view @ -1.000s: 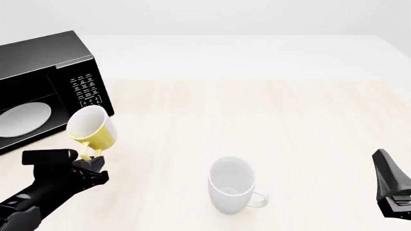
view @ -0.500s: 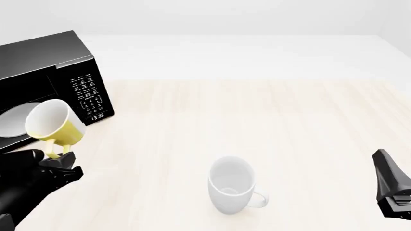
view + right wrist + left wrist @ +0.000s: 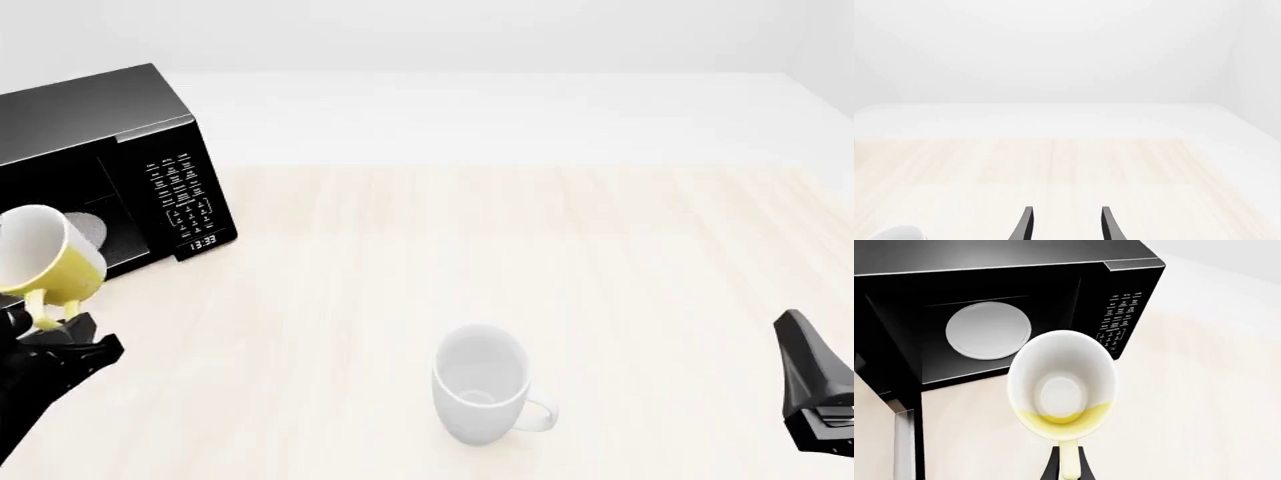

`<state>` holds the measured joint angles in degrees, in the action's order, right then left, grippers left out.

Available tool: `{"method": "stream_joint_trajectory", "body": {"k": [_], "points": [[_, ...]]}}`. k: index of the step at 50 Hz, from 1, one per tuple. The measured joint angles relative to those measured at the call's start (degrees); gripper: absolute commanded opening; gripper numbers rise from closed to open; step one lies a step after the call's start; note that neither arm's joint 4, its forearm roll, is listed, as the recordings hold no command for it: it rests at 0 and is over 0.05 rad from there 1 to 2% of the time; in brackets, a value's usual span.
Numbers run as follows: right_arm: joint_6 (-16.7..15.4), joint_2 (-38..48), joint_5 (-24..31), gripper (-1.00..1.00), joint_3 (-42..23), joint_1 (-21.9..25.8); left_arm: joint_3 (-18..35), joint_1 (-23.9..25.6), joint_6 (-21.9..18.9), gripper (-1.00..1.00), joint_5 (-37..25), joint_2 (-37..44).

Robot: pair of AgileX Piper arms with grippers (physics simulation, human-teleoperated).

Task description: Put the yellow and white mug in the microwave and close it.

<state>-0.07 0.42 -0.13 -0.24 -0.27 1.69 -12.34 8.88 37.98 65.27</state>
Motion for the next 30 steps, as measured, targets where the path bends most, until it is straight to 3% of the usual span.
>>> {"method": "stream_joint_trajectory", "body": {"k": [30], "points": [[0.0,0.01,0.0,1.0,0.0,-0.03,8.18,-7.05,-0.73,-1.0,3.45,13.19]]}}
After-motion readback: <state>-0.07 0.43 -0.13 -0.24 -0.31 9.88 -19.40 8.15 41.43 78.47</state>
